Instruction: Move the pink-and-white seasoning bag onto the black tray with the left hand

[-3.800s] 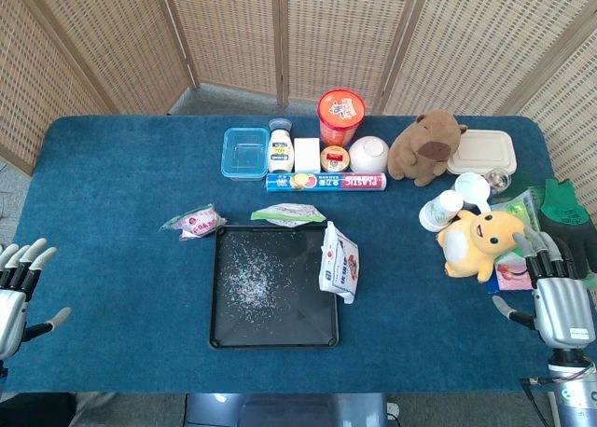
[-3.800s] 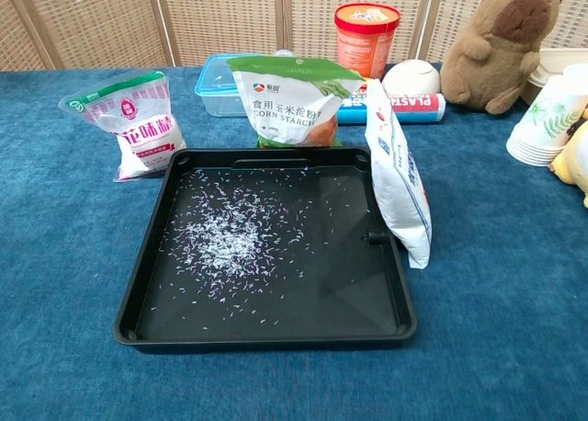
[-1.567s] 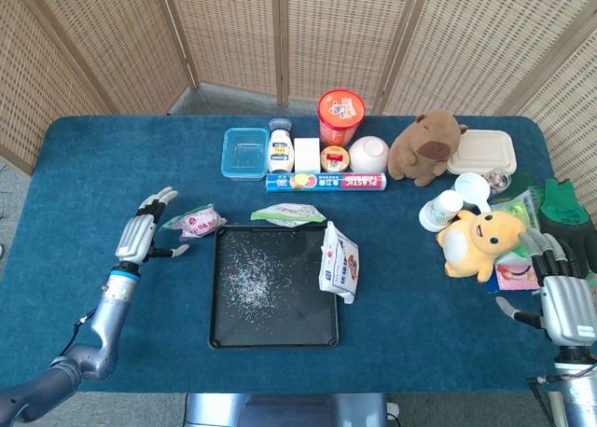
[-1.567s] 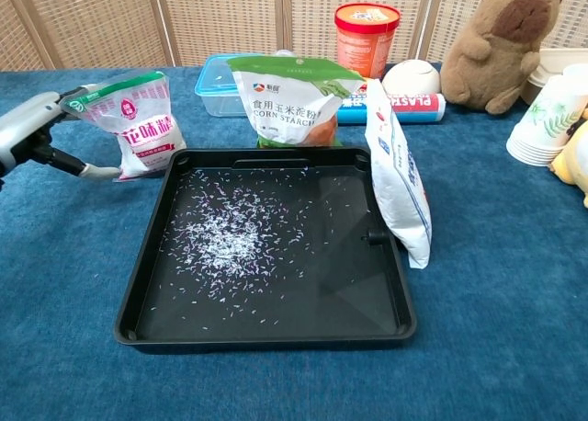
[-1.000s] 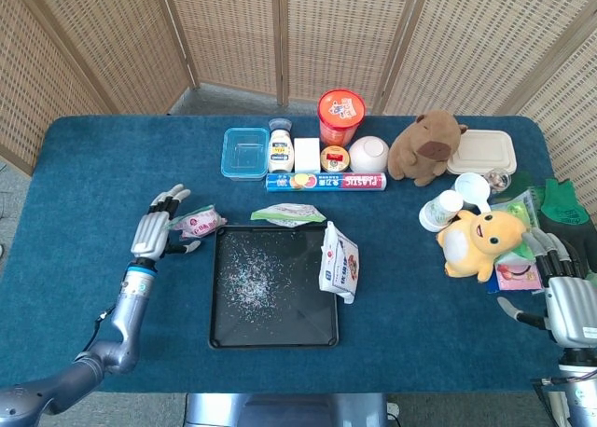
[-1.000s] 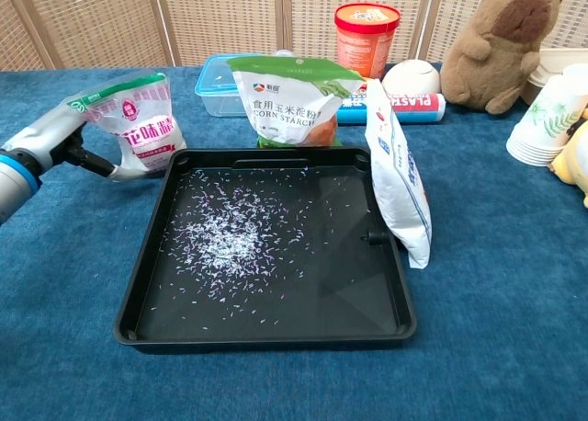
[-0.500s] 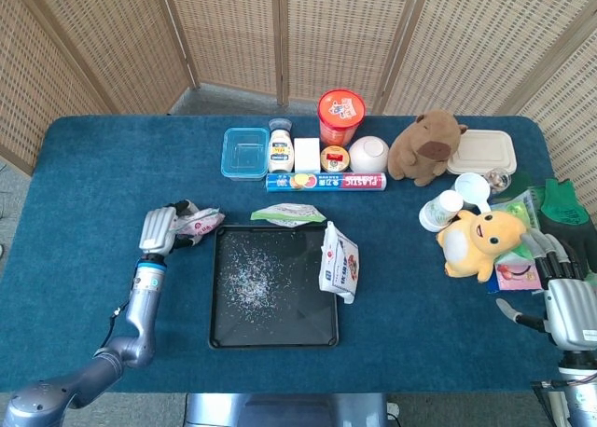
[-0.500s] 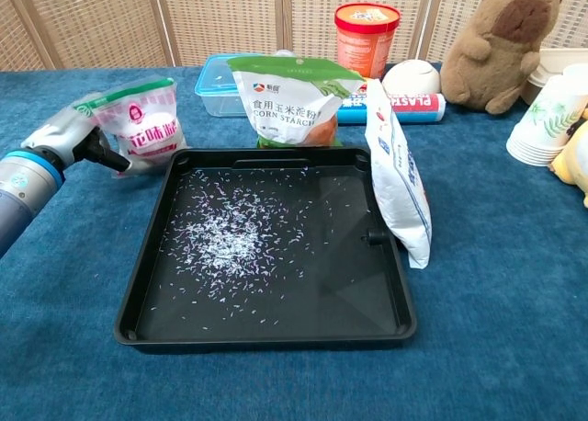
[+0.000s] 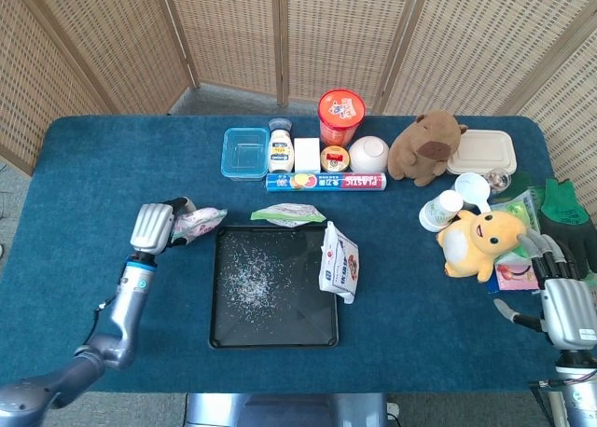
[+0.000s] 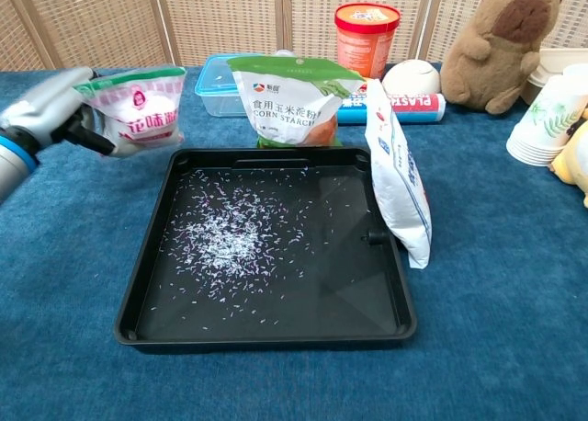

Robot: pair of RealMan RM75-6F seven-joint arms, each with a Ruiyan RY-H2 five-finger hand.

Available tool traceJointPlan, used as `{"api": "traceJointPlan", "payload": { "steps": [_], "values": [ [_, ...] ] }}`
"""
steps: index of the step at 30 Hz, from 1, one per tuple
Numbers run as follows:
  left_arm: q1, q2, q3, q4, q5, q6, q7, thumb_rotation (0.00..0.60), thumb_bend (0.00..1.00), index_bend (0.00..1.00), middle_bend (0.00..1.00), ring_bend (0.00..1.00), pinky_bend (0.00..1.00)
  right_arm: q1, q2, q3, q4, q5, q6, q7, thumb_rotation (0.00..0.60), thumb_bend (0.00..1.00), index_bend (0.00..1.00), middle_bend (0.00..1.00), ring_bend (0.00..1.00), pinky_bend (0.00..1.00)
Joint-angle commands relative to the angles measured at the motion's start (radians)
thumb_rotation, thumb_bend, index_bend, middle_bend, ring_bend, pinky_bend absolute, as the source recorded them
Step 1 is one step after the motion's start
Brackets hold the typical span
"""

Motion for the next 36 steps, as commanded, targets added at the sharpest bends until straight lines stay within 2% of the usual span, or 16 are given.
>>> {"api": "traceJointPlan", "payload": {
  "steps": [1, 8, 12, 16, 27, 36],
  "values": [
    [0.021, 0.127, 0.068, -0.119, 0.095, 0.082, 0.068, 0.6, 0.34, 0.73, 0.66, 0.63, 0.64, 0.001, -0.002, 0.0, 0.0, 0.003, -0.003, -0.004, 0.6, 0.0, 0.01, 0.0, 0.01, 0.0],
    [0.035, 0.303, 0.113, -0.312, 0.177, 0.145, 0.19, 0.6, 0.34, 0.73, 0.66, 0.63, 0.64, 0.002, -0.003, -0.003, -0.004, 0.001, -0.006, -0.012, 0.6, 0.0, 0.01, 0.0, 0.01, 0.0],
    [0.027, 0.367, 0.129, -0.377, 0.212, 0.142, 0.293, 0.6, 0.35, 0.73, 0.66, 0.63, 0.65, 0.002, -0.004, -0.005, -0.005, -0.002, -0.006, -0.015, 0.6, 0.0, 0.01, 0.0, 0.01, 0.0],
    [-0.009, 0.434, 0.158, -0.413, 0.296, 0.131, 0.443, 0.6, 0.35, 0.73, 0.66, 0.63, 0.65, 0.002, -0.004, -0.004, -0.004, -0.003, -0.003, -0.014, 0.6, 0.0, 0.01, 0.0, 0.01, 0.0],
    [-0.091, 0.475, 0.203, -0.379, 0.515, 0.193, 0.633, 0.6, 0.37, 0.73, 0.66, 0.63, 0.69, -0.001, 0.004, 0.0, -0.002, 0.001, 0.001, 0.006, 0.6, 0.0, 0.01, 0.0, 0.01, 0.0],
    [-0.162, 0.535, 0.229, -0.453, 0.613, 0.125, 0.756, 0.6, 0.36, 0.73, 0.66, 0.63, 0.69, -0.004, 0.01, 0.001, 0.002, -0.001, 0.008, 0.023, 0.6, 0.0, 0.01, 0.0, 0.01, 0.0]
  ]
}}
